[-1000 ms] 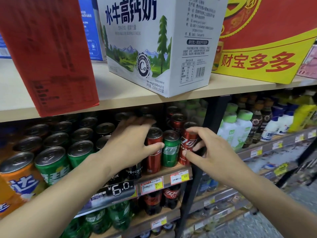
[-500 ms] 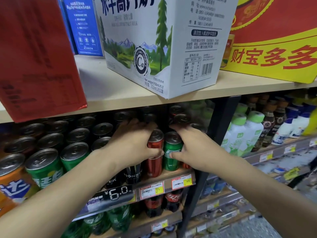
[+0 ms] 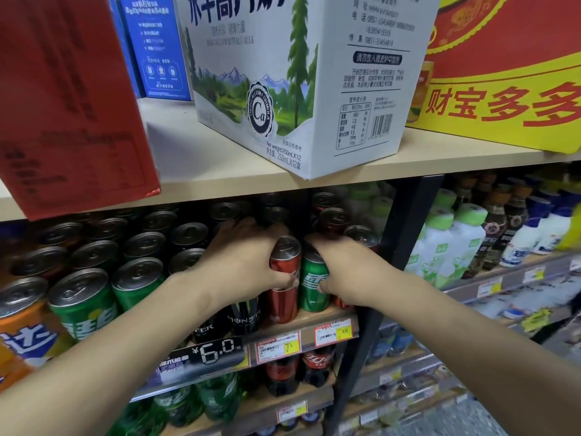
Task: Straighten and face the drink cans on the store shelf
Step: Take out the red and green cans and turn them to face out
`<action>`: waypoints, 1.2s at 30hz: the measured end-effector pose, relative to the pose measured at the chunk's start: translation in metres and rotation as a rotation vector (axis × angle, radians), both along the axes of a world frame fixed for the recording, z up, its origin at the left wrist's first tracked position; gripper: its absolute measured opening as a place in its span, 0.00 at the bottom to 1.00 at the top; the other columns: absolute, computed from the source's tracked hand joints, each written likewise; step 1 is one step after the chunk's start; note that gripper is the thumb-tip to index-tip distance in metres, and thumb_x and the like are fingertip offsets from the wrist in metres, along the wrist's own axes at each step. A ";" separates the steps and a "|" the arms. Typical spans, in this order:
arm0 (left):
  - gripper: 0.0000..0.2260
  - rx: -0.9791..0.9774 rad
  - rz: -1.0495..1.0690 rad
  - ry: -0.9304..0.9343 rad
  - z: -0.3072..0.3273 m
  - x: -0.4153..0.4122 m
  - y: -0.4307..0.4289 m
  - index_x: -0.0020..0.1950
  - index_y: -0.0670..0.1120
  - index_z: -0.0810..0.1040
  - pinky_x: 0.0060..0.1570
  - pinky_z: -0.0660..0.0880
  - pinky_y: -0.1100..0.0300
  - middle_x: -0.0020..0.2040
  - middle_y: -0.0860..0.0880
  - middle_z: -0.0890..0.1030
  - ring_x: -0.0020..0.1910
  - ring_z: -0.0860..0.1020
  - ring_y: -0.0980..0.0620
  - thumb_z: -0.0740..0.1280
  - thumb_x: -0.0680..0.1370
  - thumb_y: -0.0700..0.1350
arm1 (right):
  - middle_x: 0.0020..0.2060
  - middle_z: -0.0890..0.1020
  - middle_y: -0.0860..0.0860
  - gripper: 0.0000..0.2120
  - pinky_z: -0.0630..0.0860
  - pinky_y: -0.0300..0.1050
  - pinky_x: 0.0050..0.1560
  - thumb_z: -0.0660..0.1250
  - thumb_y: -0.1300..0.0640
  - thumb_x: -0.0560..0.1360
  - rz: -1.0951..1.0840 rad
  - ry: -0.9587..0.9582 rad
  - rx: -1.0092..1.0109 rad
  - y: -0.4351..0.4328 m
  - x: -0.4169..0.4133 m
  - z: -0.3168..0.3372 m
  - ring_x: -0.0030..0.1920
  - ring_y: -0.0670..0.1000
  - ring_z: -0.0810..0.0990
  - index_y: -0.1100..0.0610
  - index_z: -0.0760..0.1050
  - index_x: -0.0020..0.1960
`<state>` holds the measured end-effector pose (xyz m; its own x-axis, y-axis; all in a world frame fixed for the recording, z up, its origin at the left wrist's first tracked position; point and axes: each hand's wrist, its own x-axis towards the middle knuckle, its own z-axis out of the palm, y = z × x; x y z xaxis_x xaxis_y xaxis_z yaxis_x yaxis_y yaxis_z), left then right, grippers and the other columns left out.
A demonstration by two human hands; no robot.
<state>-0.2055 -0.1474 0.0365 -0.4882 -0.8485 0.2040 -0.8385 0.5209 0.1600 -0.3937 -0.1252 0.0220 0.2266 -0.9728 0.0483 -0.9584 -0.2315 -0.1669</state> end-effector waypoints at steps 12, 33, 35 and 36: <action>0.26 -0.019 -0.078 0.106 -0.002 0.007 0.014 0.53 0.57 0.77 0.49 0.75 0.52 0.47 0.52 0.81 0.48 0.77 0.47 0.71 0.60 0.67 | 0.61 0.74 0.54 0.27 0.72 0.49 0.42 0.77 0.55 0.67 -0.033 0.126 -0.117 0.020 -0.001 0.001 0.55 0.63 0.79 0.54 0.69 0.62; 0.32 0.175 -0.045 0.880 -0.004 0.043 0.078 0.60 0.61 0.74 0.56 0.71 0.63 0.52 0.63 0.84 0.56 0.80 0.63 0.78 0.58 0.61 | 0.36 0.84 0.42 0.25 0.70 0.29 0.29 0.82 0.59 0.64 -0.167 -0.865 -0.007 0.104 -0.032 0.020 0.26 0.40 0.78 0.47 0.75 0.55; 0.31 0.195 -0.047 0.946 -0.008 0.047 0.086 0.60 0.59 0.76 0.54 0.71 0.63 0.52 0.61 0.85 0.55 0.81 0.61 0.78 0.58 0.59 | 0.44 0.85 0.47 0.24 0.71 0.29 0.29 0.82 0.63 0.64 -0.188 -0.978 -0.014 0.106 -0.030 0.015 0.25 0.39 0.77 0.50 0.76 0.55; 0.30 0.204 -0.048 0.970 -0.010 0.049 0.089 0.59 0.58 0.76 0.54 0.72 0.61 0.52 0.60 0.85 0.54 0.82 0.59 0.79 0.59 0.58 | 0.46 0.85 0.49 0.24 0.71 0.29 0.29 0.81 0.64 0.64 -0.201 -1.026 -0.020 0.106 -0.030 0.012 0.25 0.39 0.77 0.51 0.77 0.55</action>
<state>-0.1567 -0.0583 0.0267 -0.2221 -0.8953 0.3862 -0.2757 0.4376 0.8559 -0.4240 -0.0189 0.0341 -0.0982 -0.9849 0.1427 -0.3804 -0.0954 -0.9199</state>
